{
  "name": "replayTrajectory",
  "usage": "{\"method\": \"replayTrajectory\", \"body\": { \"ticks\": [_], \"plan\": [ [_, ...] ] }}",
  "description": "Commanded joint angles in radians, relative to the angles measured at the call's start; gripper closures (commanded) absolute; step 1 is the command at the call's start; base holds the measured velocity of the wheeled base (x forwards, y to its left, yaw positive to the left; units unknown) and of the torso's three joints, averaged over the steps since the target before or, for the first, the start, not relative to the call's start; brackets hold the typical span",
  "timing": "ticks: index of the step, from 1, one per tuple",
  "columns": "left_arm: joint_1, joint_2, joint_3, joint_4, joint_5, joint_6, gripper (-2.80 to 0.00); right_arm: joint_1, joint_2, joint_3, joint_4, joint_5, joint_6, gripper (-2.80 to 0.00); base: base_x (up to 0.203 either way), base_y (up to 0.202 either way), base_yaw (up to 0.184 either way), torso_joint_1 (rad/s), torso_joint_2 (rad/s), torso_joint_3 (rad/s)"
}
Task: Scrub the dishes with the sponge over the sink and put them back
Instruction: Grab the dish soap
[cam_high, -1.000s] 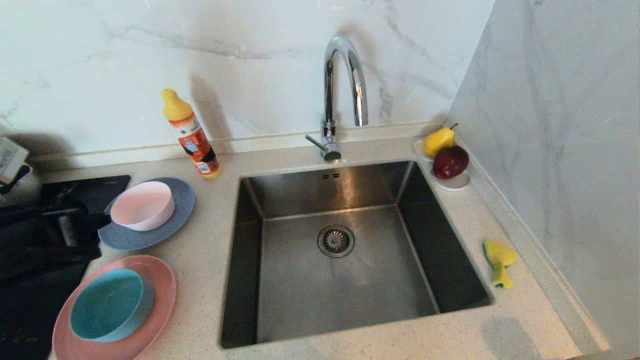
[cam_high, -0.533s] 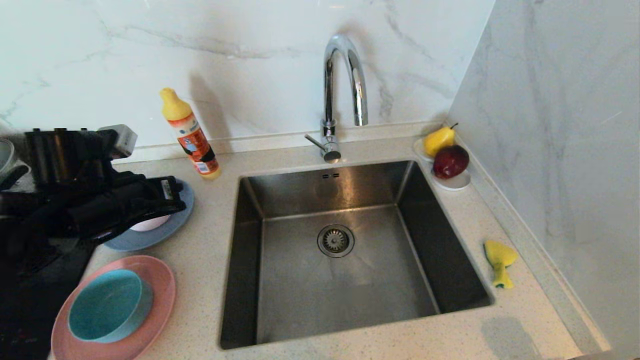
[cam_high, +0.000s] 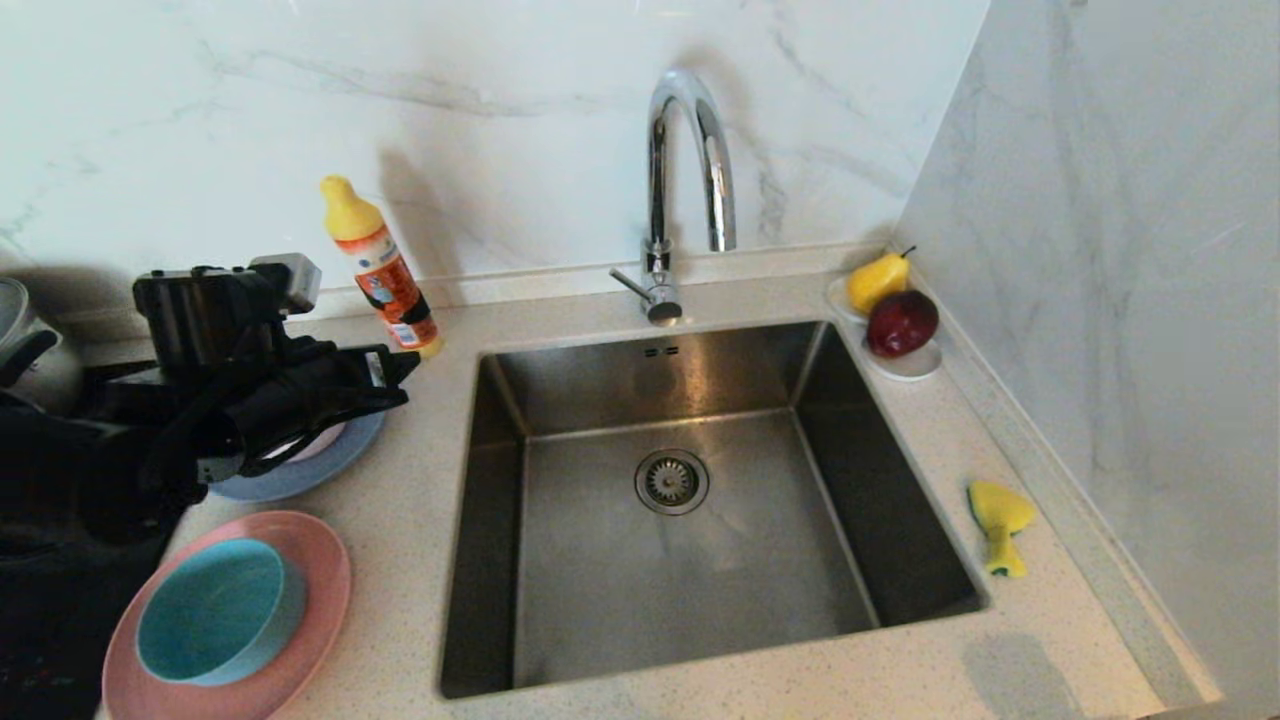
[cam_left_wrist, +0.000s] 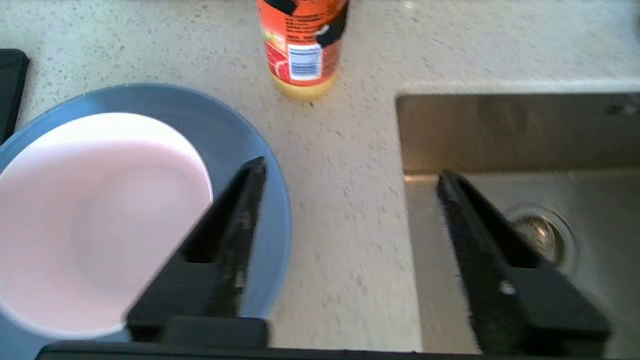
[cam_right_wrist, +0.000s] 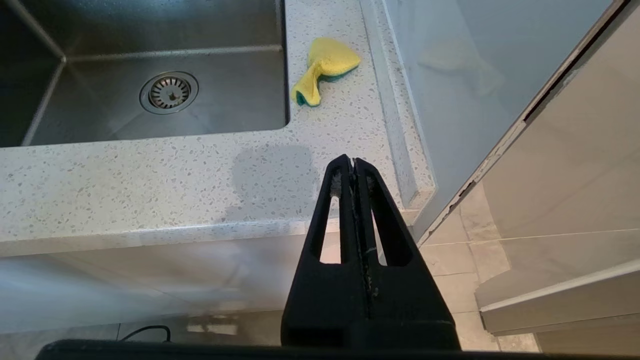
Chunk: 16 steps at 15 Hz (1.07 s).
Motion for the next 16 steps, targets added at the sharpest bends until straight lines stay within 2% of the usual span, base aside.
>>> {"method": "replayTrajectory", "body": {
  "ticks": [1,4,11,16],
  "plan": [
    [0.001,0.082,-0.002,-0.113,0.021,-0.005,-2.80,0.000,0.000,0.000,0.000,0.000,0.000,0.00,0.000,0.000,0.000,0.000,0.00,0.000],
    [0.005,0.148,-0.020,-0.188,0.027,-0.004,-2.80,0.000,0.000,0.000,0.000,0.000,0.000,0.00,0.000,0.000,0.000,0.000,0.00,0.000],
    [0.023,0.260,-0.198,-0.195,0.027,-0.014,-2.80,0.000,0.000,0.000,0.000,0.000,0.000,0.00,0.000,0.000,0.000,0.000,0.00,0.000],
    [0.031,0.359,-0.318,-0.246,0.054,0.003,-2.80,0.000,0.000,0.000,0.000,0.000,0.000,0.00,0.000,0.000,0.000,0.000,0.00,0.000]
  ]
}}
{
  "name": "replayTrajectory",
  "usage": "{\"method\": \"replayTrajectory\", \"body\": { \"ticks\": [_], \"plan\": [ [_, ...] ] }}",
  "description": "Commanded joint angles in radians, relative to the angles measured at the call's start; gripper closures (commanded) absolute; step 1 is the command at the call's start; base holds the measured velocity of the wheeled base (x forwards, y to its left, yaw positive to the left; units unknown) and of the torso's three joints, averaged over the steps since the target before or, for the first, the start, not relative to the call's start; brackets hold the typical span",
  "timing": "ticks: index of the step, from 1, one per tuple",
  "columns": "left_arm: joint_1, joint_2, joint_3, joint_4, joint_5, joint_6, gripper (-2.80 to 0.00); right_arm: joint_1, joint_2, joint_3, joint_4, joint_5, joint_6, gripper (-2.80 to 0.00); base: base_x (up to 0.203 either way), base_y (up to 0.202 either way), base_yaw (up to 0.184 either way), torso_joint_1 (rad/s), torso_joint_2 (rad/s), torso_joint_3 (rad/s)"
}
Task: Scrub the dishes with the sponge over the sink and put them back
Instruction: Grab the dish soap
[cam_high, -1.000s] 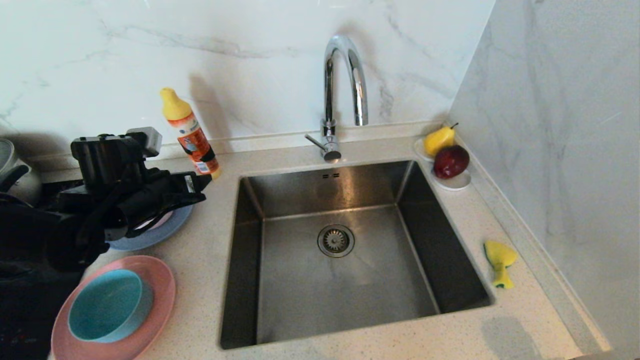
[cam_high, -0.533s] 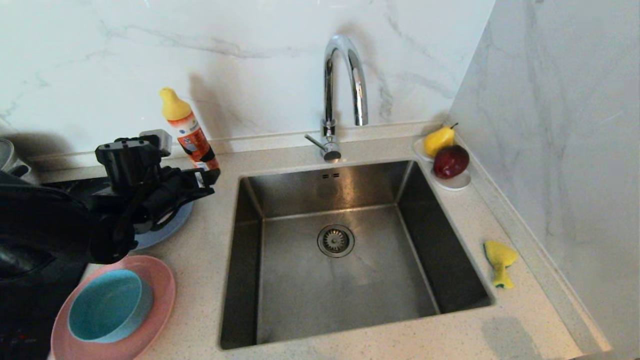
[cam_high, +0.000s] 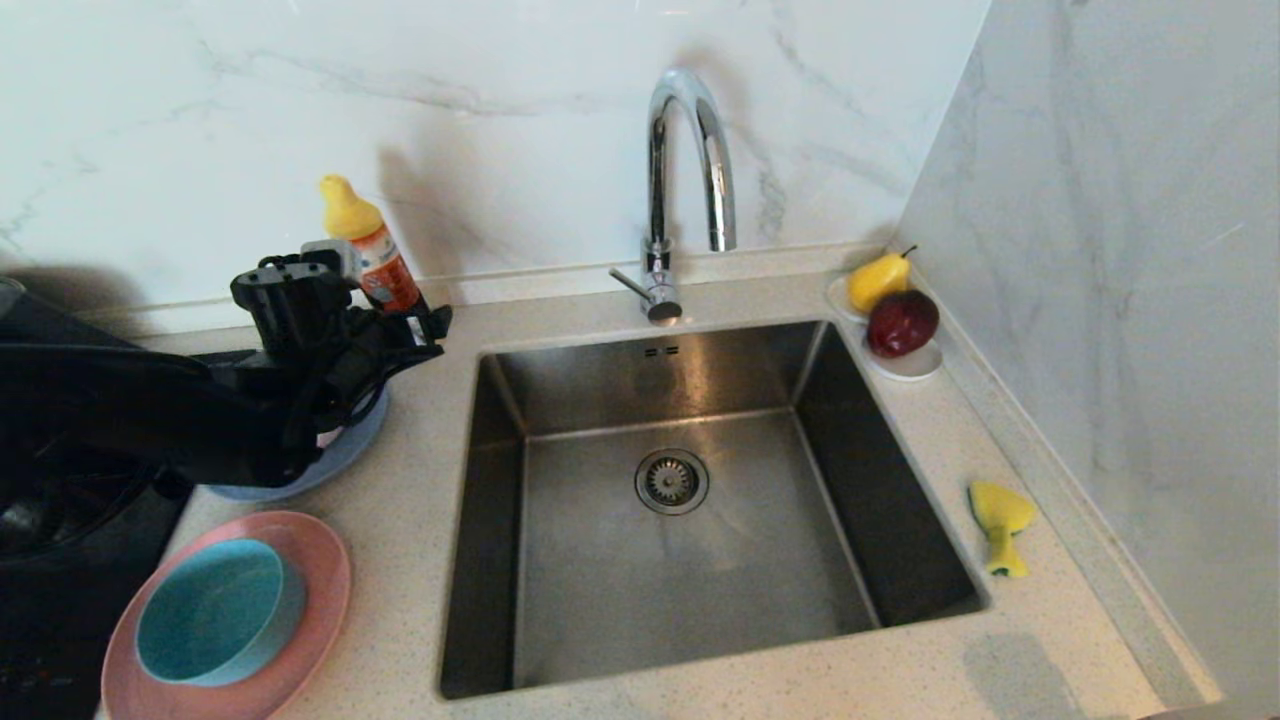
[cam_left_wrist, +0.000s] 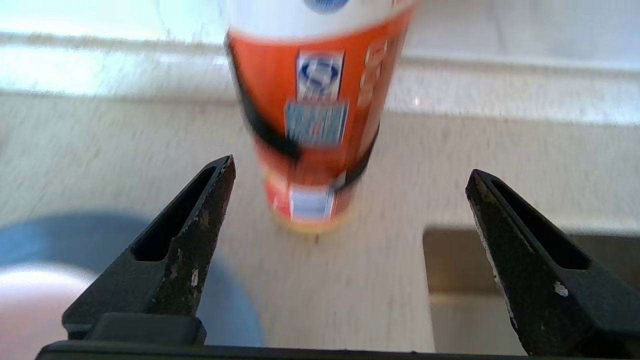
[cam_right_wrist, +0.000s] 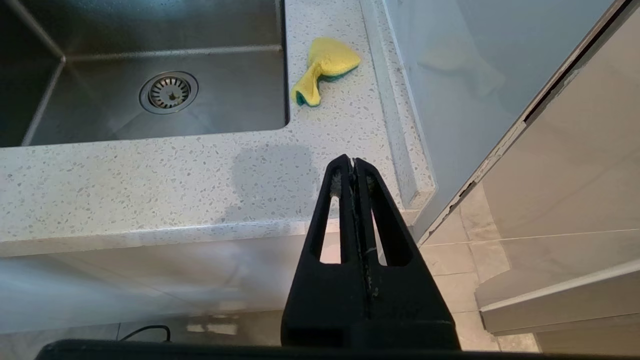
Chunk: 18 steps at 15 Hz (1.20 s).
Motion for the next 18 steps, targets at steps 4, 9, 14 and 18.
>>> {"method": "replayTrajectory", "body": {
  "ticks": [4,9,14,18],
  "plan": [
    [0.018,0.102,-0.123,-0.017,0.003,0.012,-2.80,0.000,0.000,0.000,-0.001,0.000,0.000,0.00,0.000,0.000,0.000,0.000,0.00,0.000],
    [0.037,0.198,-0.257,-0.013,0.002,0.013,-2.80,0.000,0.000,0.000,-0.001,0.000,0.000,0.00,0.000,0.000,0.000,0.000,0.00,0.000],
    [0.037,0.269,-0.367,-0.007,0.002,0.012,-2.80,0.000,0.000,0.000,-0.001,0.000,0.000,0.00,0.000,0.000,0.000,0.000,0.00,0.000],
    [0.037,0.316,-0.447,-0.002,0.004,0.012,-2.80,0.000,0.000,0.000,-0.001,0.000,0.000,0.00,0.000,0.000,0.000,0.000,0.00,0.000]
  ]
}}
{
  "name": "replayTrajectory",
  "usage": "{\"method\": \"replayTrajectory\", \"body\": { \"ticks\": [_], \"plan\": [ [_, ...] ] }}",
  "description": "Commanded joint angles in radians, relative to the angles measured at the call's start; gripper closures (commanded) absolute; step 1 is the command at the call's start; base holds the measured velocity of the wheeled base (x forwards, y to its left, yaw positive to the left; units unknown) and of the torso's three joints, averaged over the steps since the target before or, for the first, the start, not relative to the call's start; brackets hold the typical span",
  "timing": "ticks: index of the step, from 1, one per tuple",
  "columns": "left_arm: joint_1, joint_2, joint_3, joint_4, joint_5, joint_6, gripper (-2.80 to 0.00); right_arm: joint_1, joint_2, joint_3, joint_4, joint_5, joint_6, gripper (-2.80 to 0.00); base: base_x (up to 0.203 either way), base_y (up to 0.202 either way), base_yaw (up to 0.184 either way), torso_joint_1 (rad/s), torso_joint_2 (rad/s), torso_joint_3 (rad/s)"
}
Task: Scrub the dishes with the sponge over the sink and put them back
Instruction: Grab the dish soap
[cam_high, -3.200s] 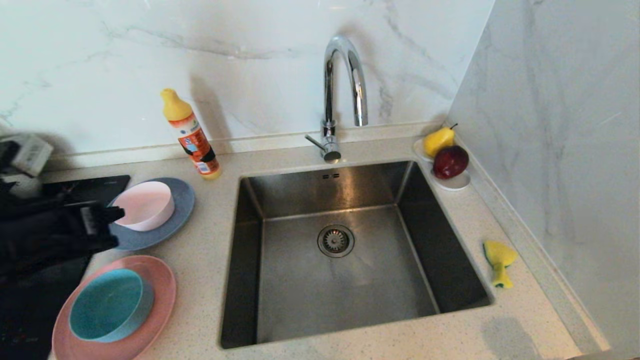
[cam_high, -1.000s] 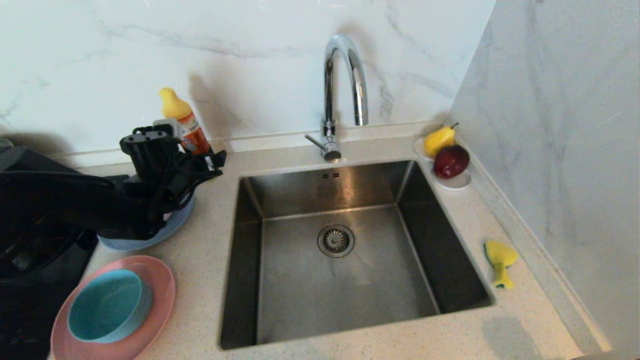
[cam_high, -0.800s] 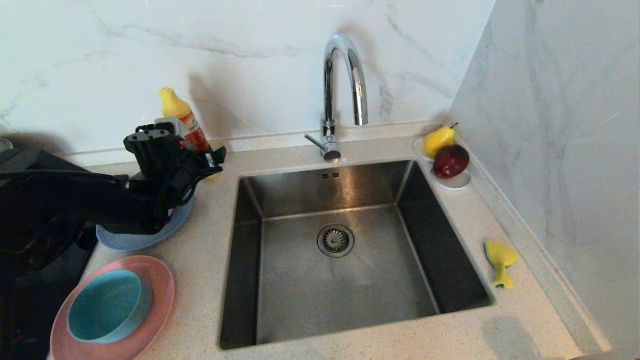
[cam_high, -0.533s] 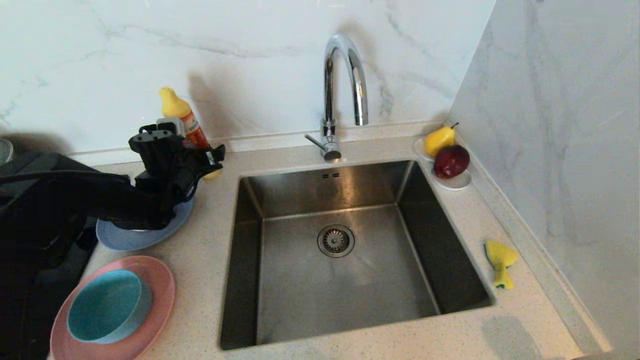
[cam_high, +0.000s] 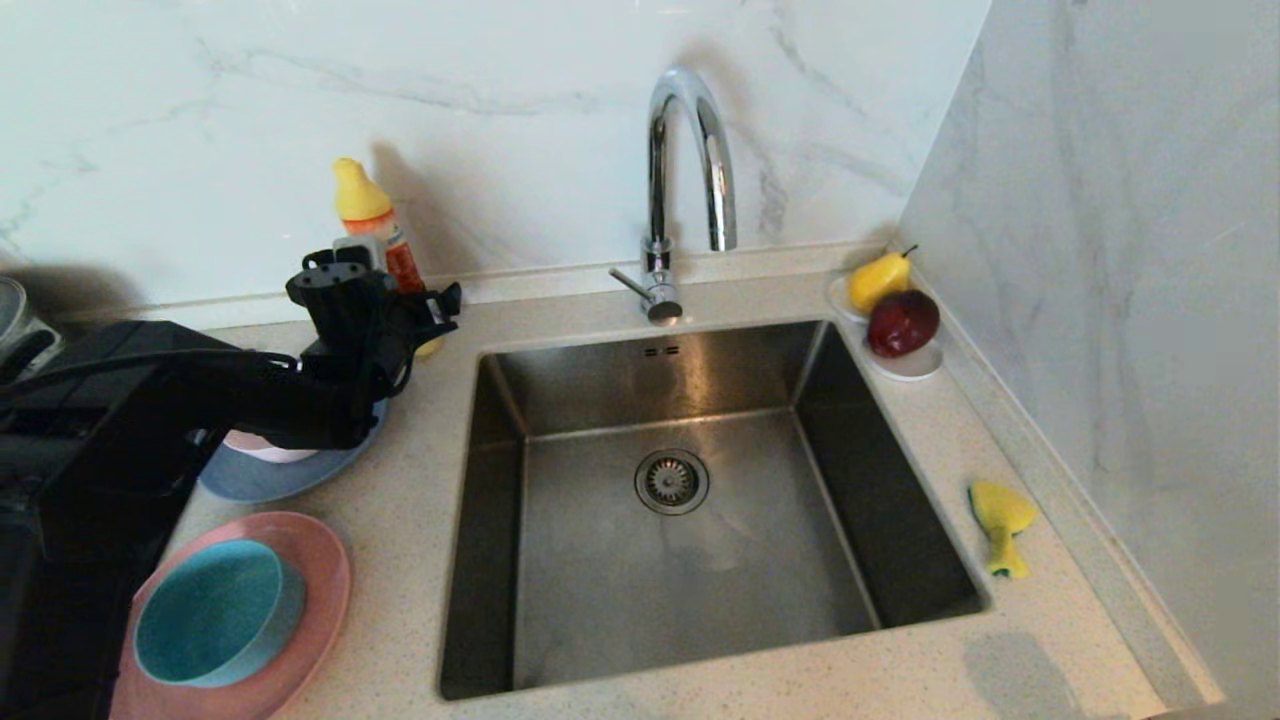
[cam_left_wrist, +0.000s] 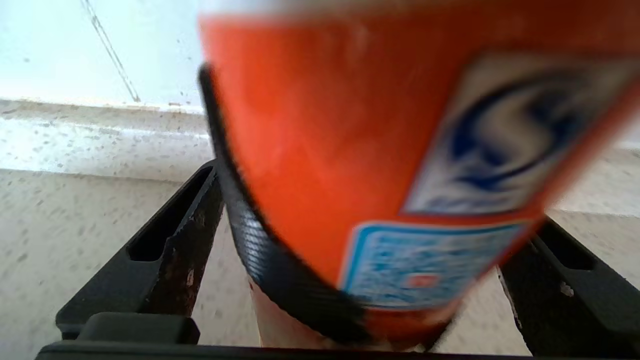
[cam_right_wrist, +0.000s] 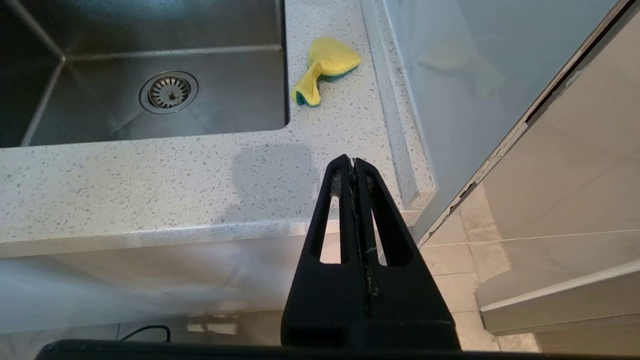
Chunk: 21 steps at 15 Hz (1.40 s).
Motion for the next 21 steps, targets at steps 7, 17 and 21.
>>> {"method": "replayTrajectory", "body": {
  "ticks": [7,17,21],
  "plan": [
    [0.000,0.055,-0.134,0.057,0.004,-0.001,-2.80,0.000,0.000,0.000,-0.001,0.000,0.000,0.00,0.000,0.000,0.000,0.000,0.00,0.000],
    [-0.002,0.098,-0.296,0.175,0.037,0.001,0.00,0.000,0.000,0.000,-0.001,0.000,0.000,0.00,0.000,0.000,0.000,0.000,0.00,0.000],
    [-0.002,0.078,-0.296,0.166,0.071,-0.001,0.00,0.000,0.000,0.000,-0.001,0.000,0.000,0.00,0.000,0.000,0.000,0.000,0.00,0.000]
  ]
}}
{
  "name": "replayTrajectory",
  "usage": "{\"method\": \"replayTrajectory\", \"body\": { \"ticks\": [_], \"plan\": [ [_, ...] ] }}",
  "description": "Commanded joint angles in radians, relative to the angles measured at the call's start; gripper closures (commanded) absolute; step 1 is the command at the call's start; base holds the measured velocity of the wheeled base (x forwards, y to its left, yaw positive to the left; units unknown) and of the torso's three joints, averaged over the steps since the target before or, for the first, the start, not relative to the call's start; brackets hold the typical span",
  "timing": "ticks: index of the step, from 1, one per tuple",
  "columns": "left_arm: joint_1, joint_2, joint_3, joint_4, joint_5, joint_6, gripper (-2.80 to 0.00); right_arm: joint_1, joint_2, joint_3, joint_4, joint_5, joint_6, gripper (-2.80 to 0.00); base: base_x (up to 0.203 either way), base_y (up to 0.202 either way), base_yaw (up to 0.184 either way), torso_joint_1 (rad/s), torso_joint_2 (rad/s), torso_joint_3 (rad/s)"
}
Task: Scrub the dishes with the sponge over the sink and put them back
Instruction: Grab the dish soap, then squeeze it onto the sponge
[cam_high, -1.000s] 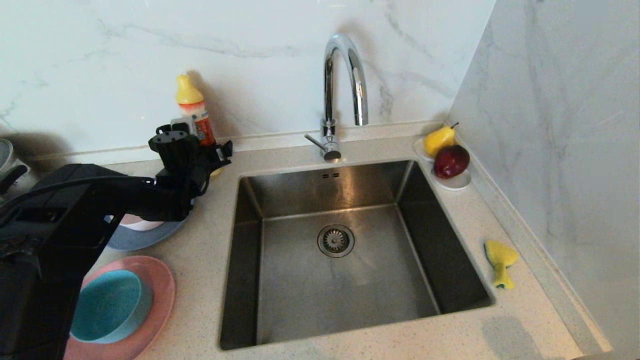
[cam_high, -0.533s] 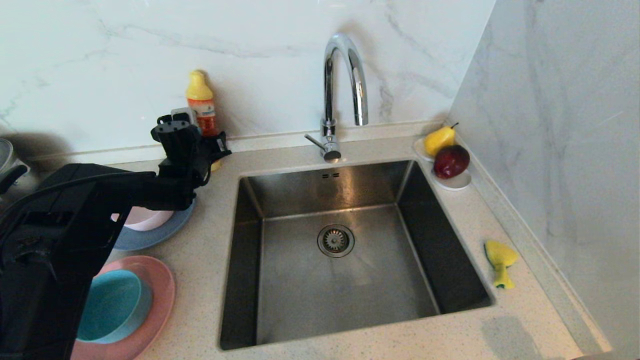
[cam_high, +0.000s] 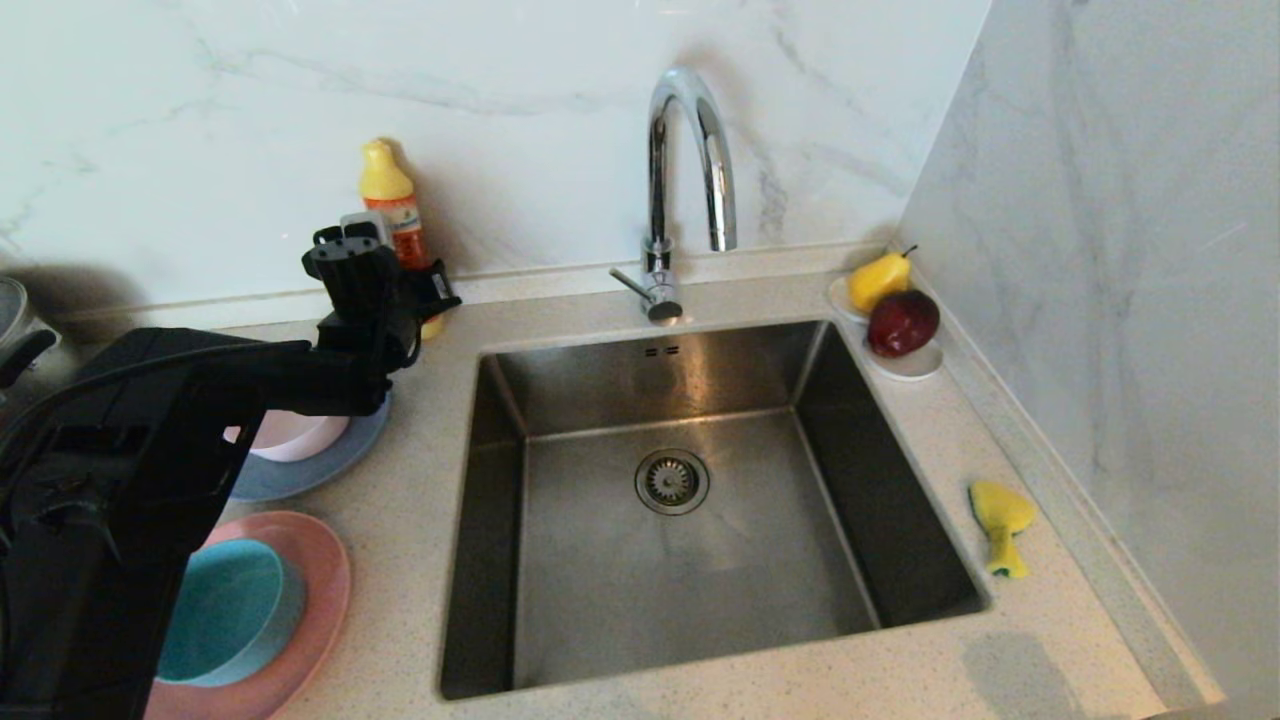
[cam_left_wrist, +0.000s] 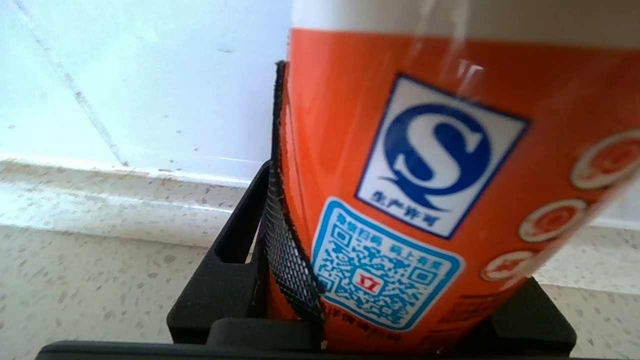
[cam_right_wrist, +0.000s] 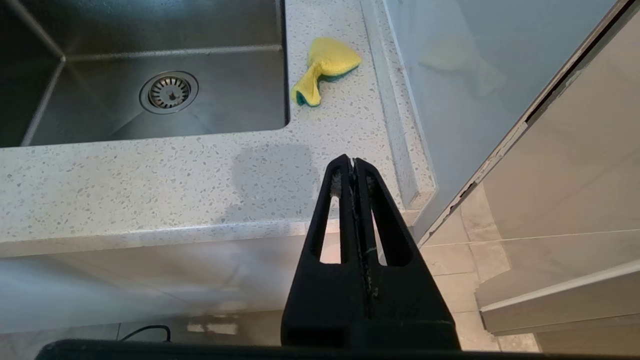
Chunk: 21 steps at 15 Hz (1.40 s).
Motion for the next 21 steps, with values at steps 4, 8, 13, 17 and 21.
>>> {"method": "replayTrajectory", "body": {
  "ticks": [4,8,13,17,21],
  "plan": [
    [-0.001,-0.127,0.050,-0.007,0.028,-0.018,0.00,0.000,0.000,0.000,0.000,0.000,0.000,0.00,0.000,0.000,0.000,0.000,0.00,0.000],
    [-0.010,-0.257,0.175,-0.011,0.028,-0.034,0.00,0.000,0.000,0.000,0.000,0.000,0.000,0.00,0.000,0.000,0.000,0.000,0.00,0.000],
    [-0.046,-0.544,0.415,-0.004,0.029,-0.050,0.00,0.000,0.000,0.000,0.000,0.000,0.000,0.00,0.000,0.000,0.000,0.000,0.00,0.000],
    [-0.112,-0.841,0.638,0.049,0.029,-0.003,0.00,0.000,0.000,0.000,0.000,0.000,0.000,0.00,0.000,0.000,0.000,0.000,0.00,0.000],
    [-0.236,-1.060,0.712,0.252,0.026,0.097,0.00,0.000,0.000,0.000,0.000,0.000,0.000,0.00,0.000,0.000,0.000,0.000,0.00,0.000]
  ]
}}
